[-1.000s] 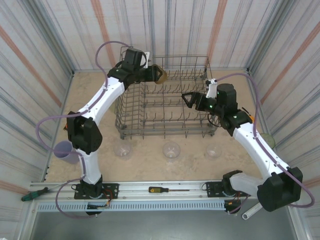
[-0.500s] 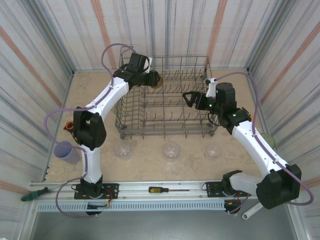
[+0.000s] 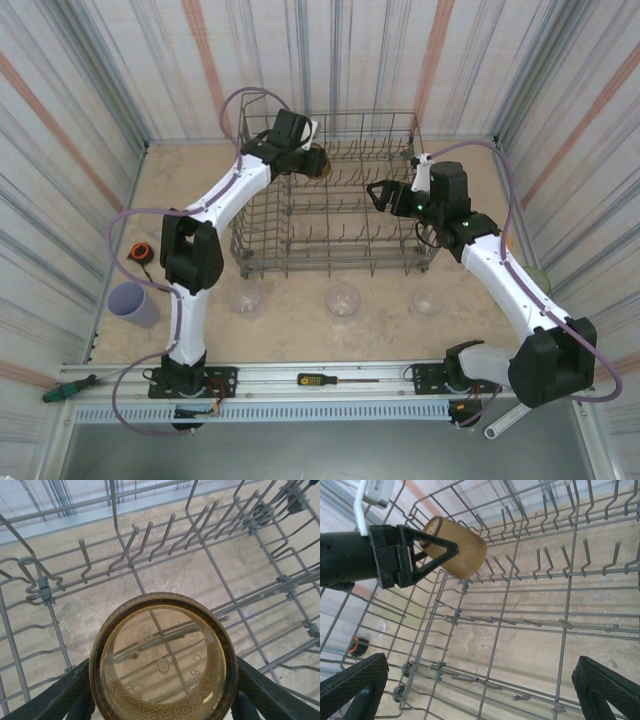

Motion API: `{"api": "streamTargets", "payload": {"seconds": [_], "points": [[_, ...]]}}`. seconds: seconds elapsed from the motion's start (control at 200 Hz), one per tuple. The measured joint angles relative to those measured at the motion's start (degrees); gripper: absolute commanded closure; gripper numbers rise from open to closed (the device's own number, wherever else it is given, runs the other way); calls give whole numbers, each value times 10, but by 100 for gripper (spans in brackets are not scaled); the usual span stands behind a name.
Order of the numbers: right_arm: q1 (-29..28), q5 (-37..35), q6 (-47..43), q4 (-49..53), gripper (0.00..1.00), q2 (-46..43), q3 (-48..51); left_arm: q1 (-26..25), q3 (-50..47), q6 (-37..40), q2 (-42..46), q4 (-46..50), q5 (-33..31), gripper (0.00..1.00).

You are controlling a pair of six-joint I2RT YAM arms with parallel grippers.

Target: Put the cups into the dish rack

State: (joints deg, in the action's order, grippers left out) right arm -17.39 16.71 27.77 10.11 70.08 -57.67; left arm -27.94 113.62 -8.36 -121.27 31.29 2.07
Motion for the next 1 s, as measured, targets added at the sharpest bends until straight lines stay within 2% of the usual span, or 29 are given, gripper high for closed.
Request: {"api": "streamTargets", "payload": {"seconds": [0.491,1.002], "points": [[11,0,0,-3,1,10,0,-3,17,36,-46,2,-25,64],[14,0,0,-10,1,27,0,-25,38,102,-79,0,-97,61]]}}
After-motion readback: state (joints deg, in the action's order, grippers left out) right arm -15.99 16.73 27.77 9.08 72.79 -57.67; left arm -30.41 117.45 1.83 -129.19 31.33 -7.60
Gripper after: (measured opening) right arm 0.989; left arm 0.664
